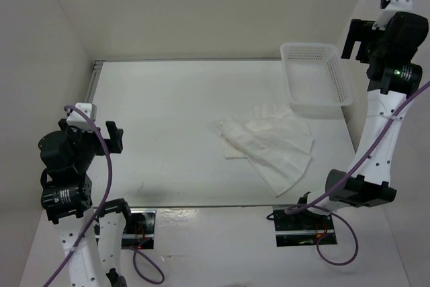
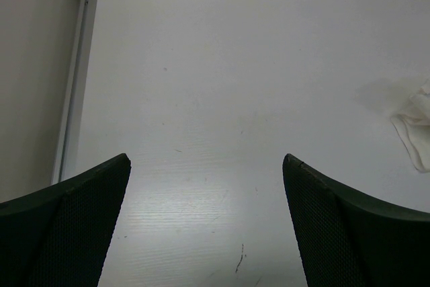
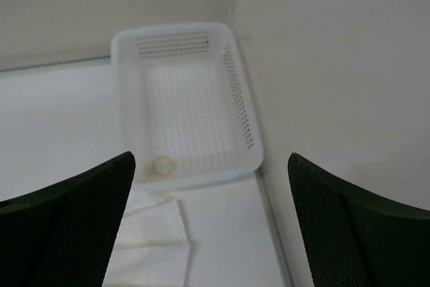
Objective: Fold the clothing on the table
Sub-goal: Flatten the skirt out
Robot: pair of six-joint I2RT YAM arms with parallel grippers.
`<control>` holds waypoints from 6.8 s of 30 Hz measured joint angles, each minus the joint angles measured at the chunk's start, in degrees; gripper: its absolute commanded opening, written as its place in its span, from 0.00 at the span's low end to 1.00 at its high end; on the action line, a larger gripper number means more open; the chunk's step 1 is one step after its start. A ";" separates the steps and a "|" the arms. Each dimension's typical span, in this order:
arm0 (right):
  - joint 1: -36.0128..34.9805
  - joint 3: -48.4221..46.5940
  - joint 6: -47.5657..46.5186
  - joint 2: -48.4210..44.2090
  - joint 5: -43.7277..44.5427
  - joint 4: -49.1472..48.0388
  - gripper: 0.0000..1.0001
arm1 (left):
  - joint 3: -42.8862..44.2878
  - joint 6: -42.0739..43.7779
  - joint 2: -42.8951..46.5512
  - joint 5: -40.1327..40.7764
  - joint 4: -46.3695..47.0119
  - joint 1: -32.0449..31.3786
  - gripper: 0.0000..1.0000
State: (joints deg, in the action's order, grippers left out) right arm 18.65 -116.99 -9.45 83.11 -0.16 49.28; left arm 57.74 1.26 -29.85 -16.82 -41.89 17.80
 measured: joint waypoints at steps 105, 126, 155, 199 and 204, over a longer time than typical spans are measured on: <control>-33.81 40.46 -3.23 -4.68 -7.78 3.28 0.93 | -1.64 -2.95 -7.87 7.08 2.58 -2.58 1.00; -62.71 42.34 -7.32 9.94 3.69 -2.47 0.94 | -1.64 -2.95 -9.81 7.13 2.54 -2.14 1.00; -57.66 44.22 -6.40 19.41 10.40 -14.78 0.00 | -1.64 -2.89 -9.81 6.43 2.54 -2.14 1.00; -57.66 -0.13 -3.28 20.33 -21.35 -4.00 0.00 | -21.68 -3.41 -21.09 -26.58 26.80 -2.21 0.99; -57.66 -0.15 -3.48 19.96 -22.45 -3.63 0.00 | -21.68 6.88 -21.68 -27.67 26.88 -2.21 0.99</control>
State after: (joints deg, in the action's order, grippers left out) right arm -39.00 -117.14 -12.93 103.07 -22.61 45.65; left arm 36.05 8.14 -51.53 -44.49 -15.00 15.59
